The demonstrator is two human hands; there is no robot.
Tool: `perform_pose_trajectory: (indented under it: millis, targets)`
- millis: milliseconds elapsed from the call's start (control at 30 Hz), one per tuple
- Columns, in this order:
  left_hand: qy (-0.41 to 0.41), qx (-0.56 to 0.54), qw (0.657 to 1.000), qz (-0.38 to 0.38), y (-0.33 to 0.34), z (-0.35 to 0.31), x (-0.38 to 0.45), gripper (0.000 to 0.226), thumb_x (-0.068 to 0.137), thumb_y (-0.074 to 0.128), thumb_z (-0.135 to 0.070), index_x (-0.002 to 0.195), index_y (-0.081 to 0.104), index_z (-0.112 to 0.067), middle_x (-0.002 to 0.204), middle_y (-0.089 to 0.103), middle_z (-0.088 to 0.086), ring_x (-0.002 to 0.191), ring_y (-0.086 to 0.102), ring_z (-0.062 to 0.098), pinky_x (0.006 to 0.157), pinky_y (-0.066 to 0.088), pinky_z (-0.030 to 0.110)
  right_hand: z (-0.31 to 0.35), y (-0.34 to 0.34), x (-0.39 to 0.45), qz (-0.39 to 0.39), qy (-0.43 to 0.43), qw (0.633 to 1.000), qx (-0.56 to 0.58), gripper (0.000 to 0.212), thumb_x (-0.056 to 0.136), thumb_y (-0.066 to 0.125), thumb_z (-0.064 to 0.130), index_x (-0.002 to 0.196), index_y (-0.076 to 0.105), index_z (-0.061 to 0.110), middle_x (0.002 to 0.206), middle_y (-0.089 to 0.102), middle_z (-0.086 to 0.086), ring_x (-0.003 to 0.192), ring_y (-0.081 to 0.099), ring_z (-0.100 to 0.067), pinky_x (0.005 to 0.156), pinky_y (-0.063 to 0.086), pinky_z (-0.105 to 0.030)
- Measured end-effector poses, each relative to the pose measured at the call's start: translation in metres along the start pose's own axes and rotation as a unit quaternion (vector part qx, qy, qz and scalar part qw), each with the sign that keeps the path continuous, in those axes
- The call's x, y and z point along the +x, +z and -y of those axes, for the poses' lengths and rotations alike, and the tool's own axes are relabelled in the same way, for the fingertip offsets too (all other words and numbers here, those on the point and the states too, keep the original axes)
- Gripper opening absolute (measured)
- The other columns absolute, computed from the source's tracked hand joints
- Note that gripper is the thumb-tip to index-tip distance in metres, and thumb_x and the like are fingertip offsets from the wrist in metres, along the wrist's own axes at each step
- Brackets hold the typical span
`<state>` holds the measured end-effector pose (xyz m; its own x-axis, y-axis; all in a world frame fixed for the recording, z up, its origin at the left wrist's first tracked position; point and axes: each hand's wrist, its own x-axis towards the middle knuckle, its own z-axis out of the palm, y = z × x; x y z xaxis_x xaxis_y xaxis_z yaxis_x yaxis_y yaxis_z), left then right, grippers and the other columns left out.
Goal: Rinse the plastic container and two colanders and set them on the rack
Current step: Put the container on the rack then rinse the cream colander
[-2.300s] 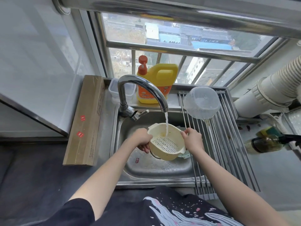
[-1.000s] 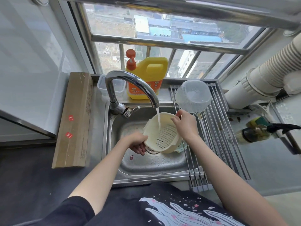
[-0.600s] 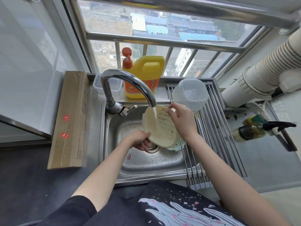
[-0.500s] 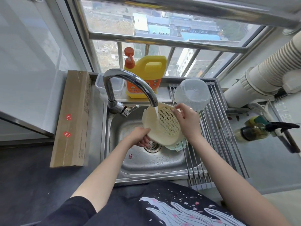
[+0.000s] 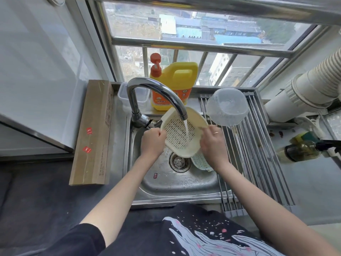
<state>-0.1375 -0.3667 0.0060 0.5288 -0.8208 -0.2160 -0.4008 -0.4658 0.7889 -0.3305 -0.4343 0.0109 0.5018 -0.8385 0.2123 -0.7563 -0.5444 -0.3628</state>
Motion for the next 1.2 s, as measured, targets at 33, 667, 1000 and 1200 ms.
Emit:
perform_pose_trajectory:
  millis: [33,667,1000,1200]
  targets:
    - [0.005,0.010,1.000,0.000,-0.001,0.001,0.000,0.046,0.093,0.042,-0.029,0.054,0.048,-0.004,0.055,0.056,0.011,0.054,0.062,0.030,0.050,0.053,0.043,0.005,0.002,0.000,0.052,-0.092,0.994,-0.036,0.037,0.083,0.057,-0.002,0.119,0.062,0.005,0.114,0.065,-0.018,0.106,0.061,-0.037,0.088,0.052,-0.052]
    - [0.084,0.091,0.991,-0.049,0.005,0.012,-0.017,0.037,0.099,0.044,-0.021,0.066,0.050,-0.007,0.062,0.057,0.016,0.063,0.054,0.034,0.055,0.023,0.031,0.023,0.027,-0.010,0.311,-0.063,0.935,-0.158,0.065,0.096,0.004,0.054,0.141,0.041,0.025,0.141,0.051,-0.001,0.140,0.032,-0.020,0.113,-0.017,-0.050]
    - [0.166,0.137,0.971,-0.100,0.003,0.009,-0.022,0.023,0.084,0.063,-0.009,0.063,0.058,-0.003,0.051,0.057,0.013,0.041,0.052,0.029,0.045,0.028,0.023,-0.030,0.009,-0.027,0.137,-0.144,0.966,-0.167,0.040,0.088,0.055,0.017,0.127,0.060,0.013,0.132,0.060,-0.003,0.132,0.047,-0.021,0.113,0.017,-0.054]
    - [0.131,0.100,0.980,-0.109,0.005,-0.005,-0.020,0.028,0.089,0.058,-0.009,0.062,0.055,-0.002,0.051,0.051,0.009,0.047,0.043,0.023,0.047,0.021,0.027,-0.019,-0.011,-0.010,-0.025,0.142,0.979,0.144,0.023,0.093,0.049,0.005,0.116,0.053,0.006,0.105,0.060,-0.008,0.091,0.058,-0.021,0.080,0.052,-0.037]
